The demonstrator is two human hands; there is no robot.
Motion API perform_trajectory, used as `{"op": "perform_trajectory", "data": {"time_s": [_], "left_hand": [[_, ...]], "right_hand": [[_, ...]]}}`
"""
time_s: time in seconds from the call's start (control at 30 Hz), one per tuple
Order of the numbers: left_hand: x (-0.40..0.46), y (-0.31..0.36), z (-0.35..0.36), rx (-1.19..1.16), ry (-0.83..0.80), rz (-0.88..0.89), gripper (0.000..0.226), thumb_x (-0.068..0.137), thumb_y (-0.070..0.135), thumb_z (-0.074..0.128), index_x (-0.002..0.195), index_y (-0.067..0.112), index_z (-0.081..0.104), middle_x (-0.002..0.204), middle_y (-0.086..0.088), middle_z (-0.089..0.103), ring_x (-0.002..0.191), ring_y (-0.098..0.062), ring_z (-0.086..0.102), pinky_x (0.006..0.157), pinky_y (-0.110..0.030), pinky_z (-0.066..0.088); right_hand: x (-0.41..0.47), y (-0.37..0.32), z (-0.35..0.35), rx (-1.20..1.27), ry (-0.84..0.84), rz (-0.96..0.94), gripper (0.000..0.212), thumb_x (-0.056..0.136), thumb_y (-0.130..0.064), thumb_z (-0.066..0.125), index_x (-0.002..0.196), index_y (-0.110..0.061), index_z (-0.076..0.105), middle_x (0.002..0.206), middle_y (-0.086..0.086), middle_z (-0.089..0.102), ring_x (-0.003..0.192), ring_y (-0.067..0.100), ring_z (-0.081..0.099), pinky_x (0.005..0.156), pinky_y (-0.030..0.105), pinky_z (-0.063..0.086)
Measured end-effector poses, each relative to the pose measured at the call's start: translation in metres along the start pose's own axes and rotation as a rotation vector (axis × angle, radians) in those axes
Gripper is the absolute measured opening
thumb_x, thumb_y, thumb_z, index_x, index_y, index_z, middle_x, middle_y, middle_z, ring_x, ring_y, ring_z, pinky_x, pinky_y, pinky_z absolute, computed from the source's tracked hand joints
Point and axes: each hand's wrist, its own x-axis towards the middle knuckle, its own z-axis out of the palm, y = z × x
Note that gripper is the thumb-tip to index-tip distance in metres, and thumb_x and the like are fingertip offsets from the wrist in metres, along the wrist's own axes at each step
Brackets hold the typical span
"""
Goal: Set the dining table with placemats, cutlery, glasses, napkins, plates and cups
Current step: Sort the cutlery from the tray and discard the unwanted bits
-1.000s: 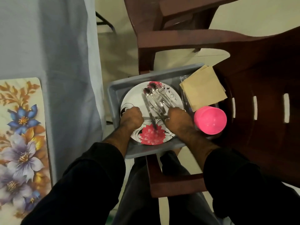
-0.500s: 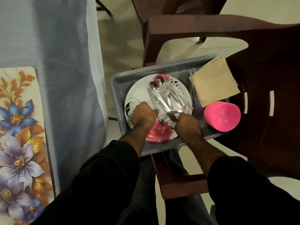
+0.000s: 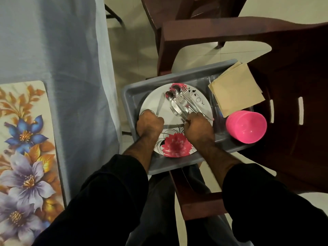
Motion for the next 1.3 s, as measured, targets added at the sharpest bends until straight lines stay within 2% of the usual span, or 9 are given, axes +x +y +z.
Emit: {"op": "perform_trajectory", "data": {"time_s": [0.17,0.4,0.57,0.67,0.77,0.97,1.07,1.17,1.3], "left_hand": [[0.005,-0.001,0.002,0.046,0.068,0.08,0.045,0.092,0.048,0.08,0.116,0.012,0.065,0.111,-0.008,0.076,0.101,-0.032,0.074,0.075,-0.038,0.056],[0.01,0.005,0.003,-0.107,0.07,-0.017,0.015,0.087,0.027,0.085,0.099,0.021,0.079,0.102,0.0,0.08,0.094,-0.026,0.076,0.074,-0.031,0.058],[0.014,0.01,0.0,-0.143,-0.013,-0.08,0.013,0.085,0.018,0.077,0.098,0.017,0.076,0.102,-0.002,0.077,0.095,-0.028,0.074,0.069,-0.028,0.05],[0.014,0.013,-0.003,-0.082,-0.049,-0.022,0.019,0.086,0.019,0.074,0.104,0.014,0.076,0.106,-0.005,0.077,0.098,-0.029,0.074,0.071,-0.031,0.054],[0.013,0.015,-0.006,0.006,-0.057,0.047,0.023,0.089,0.023,0.069,0.108,0.013,0.075,0.107,-0.006,0.077,0.098,-0.03,0.073,0.072,-0.033,0.055],[0.014,0.009,-0.013,-0.026,-0.003,0.132,0.02,0.095,0.032,0.062,0.102,0.015,0.067,0.1,-0.006,0.073,0.09,-0.028,0.069,0.069,-0.033,0.051],[0.016,0.008,-0.018,-0.11,0.038,0.155,0.013,0.097,0.028,0.061,0.09,0.019,0.054,0.09,-0.003,0.068,0.08,-0.026,0.063,0.068,-0.032,0.046],[0.023,0.002,-0.015,-0.243,0.022,0.128,0.021,0.095,0.021,0.063,0.081,0.024,0.048,0.084,0.0,0.068,0.078,-0.024,0.07,0.068,-0.035,0.057],[0.025,-0.007,-0.007,-0.46,-0.03,0.072,0.03,0.096,0.009,0.064,0.079,0.028,0.048,0.089,-0.007,0.073,0.075,-0.025,0.077,0.065,-0.048,0.068]], "right_hand": [[0.024,-0.005,-0.008,-0.075,0.08,0.03,0.032,0.091,-0.024,0.063,0.121,-0.012,0.063,0.119,0.013,0.061,0.097,0.036,0.067,0.078,0.042,0.056],[0.054,-0.006,-0.012,-0.121,0.094,-0.035,0.035,0.094,-0.028,0.061,0.125,-0.011,0.065,0.124,0.015,0.062,0.106,0.036,0.065,0.085,0.043,0.057],[0.059,-0.003,-0.018,-0.098,0.088,-0.063,0.028,0.097,-0.027,0.055,0.11,-0.006,0.068,0.116,0.018,0.065,0.097,0.037,0.067,0.083,0.045,0.058],[0.054,-0.001,-0.023,-0.01,0.048,-0.066,0.03,0.097,-0.03,0.045,0.103,-0.008,0.063,0.103,0.015,0.07,0.092,0.034,0.07,0.08,0.045,0.059],[0.055,0.005,-0.028,0.124,0.019,-0.007,0.013,0.094,-0.013,0.057,0.104,-0.009,0.063,0.094,0.012,0.073,0.087,0.033,0.07,0.077,0.04,0.059],[0.058,0.007,-0.028,0.427,0.077,0.127,0.023,0.094,-0.002,0.056,0.112,-0.011,0.067,0.092,0.004,0.071,0.088,0.028,0.07,0.073,0.036,0.059],[0.06,0.001,-0.025,0.517,0.072,0.228,0.013,0.091,-0.018,0.07,0.103,-0.016,0.064,0.084,-0.005,0.068,0.077,0.02,0.067,0.068,0.036,0.057],[0.062,-0.005,-0.02,0.467,0.104,0.233,0.022,0.09,-0.039,0.073,0.088,-0.018,0.069,0.078,-0.003,0.07,0.074,0.021,0.067,0.069,0.034,0.054],[0.068,-0.019,-0.018,0.358,0.069,0.163,0.024,0.09,-0.04,0.069,0.096,-0.018,0.075,0.086,-0.001,0.074,0.078,0.023,0.069,0.072,0.035,0.058]]}}
